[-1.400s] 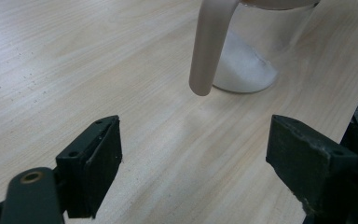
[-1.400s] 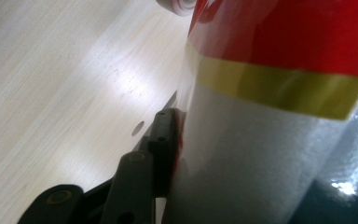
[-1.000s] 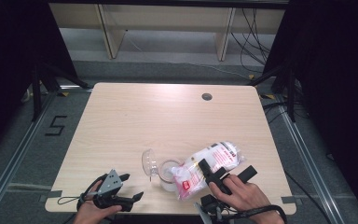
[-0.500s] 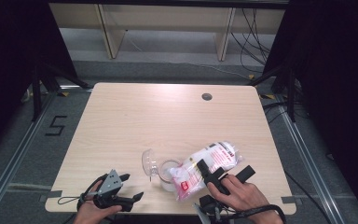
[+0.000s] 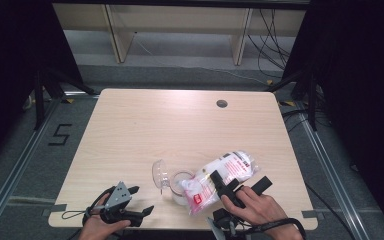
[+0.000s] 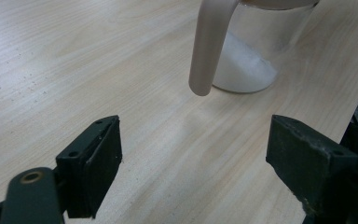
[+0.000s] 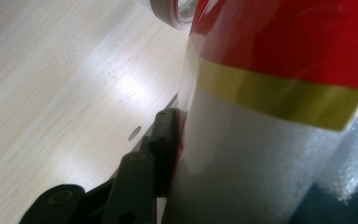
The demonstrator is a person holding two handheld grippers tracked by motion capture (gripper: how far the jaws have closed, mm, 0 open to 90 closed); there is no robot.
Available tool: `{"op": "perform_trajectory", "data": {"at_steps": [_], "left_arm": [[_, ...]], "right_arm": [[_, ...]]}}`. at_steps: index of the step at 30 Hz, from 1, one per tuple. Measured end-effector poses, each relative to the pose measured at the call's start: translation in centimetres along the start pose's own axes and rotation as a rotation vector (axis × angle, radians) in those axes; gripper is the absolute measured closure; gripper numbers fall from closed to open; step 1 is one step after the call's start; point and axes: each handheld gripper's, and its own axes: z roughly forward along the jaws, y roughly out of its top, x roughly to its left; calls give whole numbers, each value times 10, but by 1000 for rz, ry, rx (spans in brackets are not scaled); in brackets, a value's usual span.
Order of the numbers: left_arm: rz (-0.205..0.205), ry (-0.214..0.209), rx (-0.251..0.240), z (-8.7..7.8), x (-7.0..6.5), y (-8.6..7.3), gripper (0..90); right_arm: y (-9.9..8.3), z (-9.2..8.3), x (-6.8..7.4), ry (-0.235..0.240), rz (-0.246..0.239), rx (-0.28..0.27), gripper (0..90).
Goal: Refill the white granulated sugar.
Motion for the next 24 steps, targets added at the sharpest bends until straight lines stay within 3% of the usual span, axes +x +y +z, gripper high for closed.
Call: {"op": "perform_trajectory", "data": {"at_steps": [3, 24], "left_arm": [[2, 0, 1, 0, 0, 0, 179], [2, -4, 3, 0, 0, 0, 179]], "right_arm": [[0, 0, 1, -14, 0, 2, 679], [-1, 3, 0, 4, 2, -4, 686]]}}
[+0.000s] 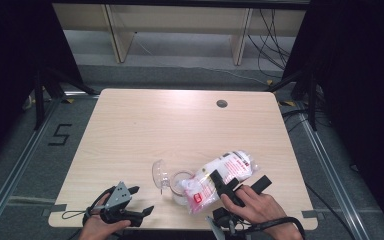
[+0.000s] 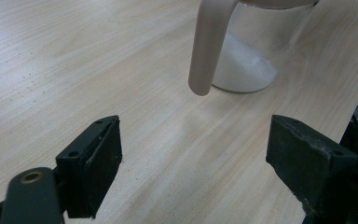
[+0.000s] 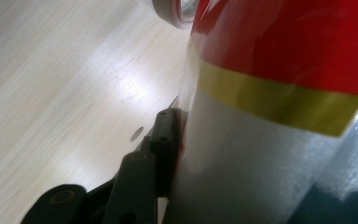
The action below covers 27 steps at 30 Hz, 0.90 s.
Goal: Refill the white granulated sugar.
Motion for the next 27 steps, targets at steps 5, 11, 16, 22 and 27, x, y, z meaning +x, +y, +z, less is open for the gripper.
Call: {"op": "perform_trajectory", "data": {"at_steps": [5, 11, 16, 22, 27], "left_arm": [[-2, 0, 0, 0, 0, 0, 179], [-2, 3, -2, 0, 0, 0, 179], [1, 0, 2, -1, 0, 0, 179], [0, 0, 1, -1, 0, 0, 179], [-1, 0, 1, -1, 0, 0, 179]], "right_arm": [[-1, 0, 0, -2, -1, 8, 688], [1, 1, 1, -2, -2, -5, 689], [-2, 0, 0, -10, 0, 10, 690], [-6, 0, 1, -7, 2, 18, 691], [-6, 1, 2, -3, 6, 19, 692]]}}
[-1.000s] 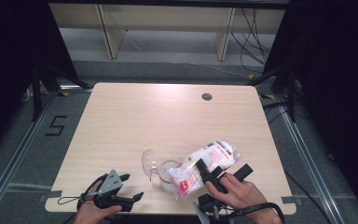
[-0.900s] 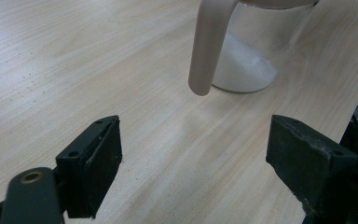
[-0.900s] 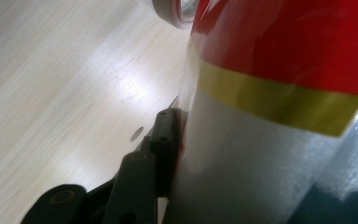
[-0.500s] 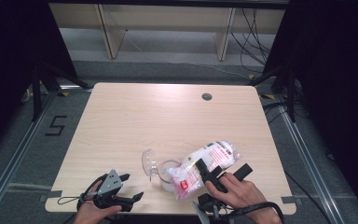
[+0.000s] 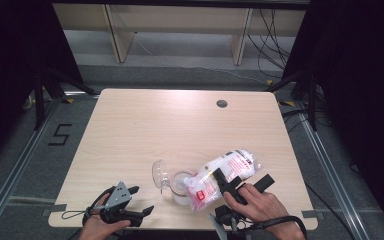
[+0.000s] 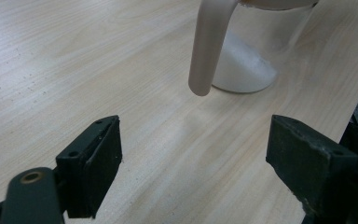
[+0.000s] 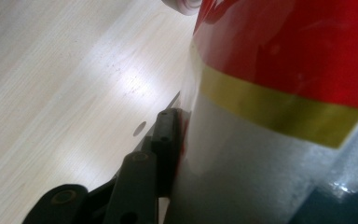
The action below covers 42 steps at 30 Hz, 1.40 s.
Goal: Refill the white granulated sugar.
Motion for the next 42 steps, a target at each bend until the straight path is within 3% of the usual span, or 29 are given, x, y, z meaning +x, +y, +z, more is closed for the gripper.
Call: {"op": "perform_trajectory", "data": {"at_steps": [4, 10, 17, 18, 42], "left_arm": [[0, 0, -1, 0, 0, 0, 179], [2, 3, -2, 0, 0, 0, 179], [-5, -2, -3, 0, 0, 0, 179], [1, 1, 0, 0, 0, 0, 179], [-3, -4, -2, 1, -1, 0, 179]], "right_arm": [[-1, 0, 0, 22, -7, 6, 693], [0, 0, 0, 6, -12, 11, 694], [6, 3, 2, 24, -13, -10, 695], [5, 4, -4, 17, -120, -20, 695], [8, 5, -7, 17, -113, -28, 698]]}}
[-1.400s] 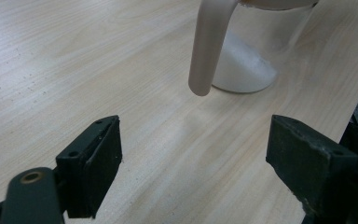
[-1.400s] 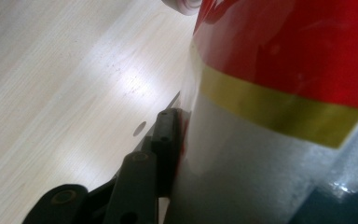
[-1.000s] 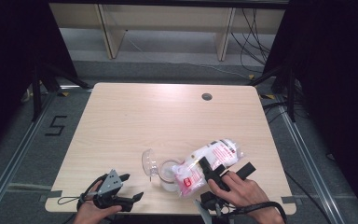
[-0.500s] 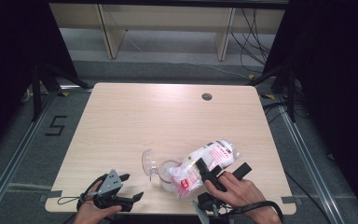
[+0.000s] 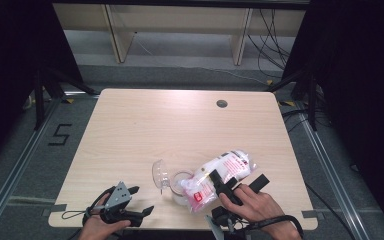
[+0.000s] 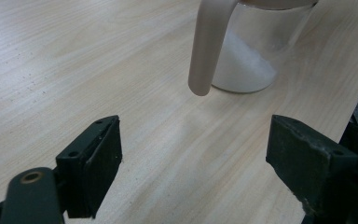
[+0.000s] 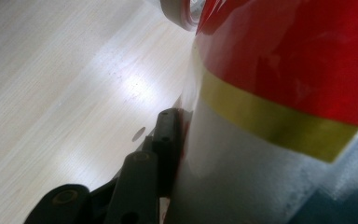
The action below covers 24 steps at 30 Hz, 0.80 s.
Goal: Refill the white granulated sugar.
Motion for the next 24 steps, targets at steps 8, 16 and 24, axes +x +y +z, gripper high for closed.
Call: {"op": "perform_trajectory", "data": {"at_steps": [8, 16, 24], "left_arm": [[0, 3, -3, 0, 0, 0, 179], [5, 6, 0, 0, 0, 0, 179], [2, 4, -3, 0, 0, 0, 179]], "right_arm": [[3, 3, 0, 3, -3, -9, 699], [6, 4, -3, 13, -9, -5, 699], [8, 5, -6, 20, -11, -10, 700]]}}
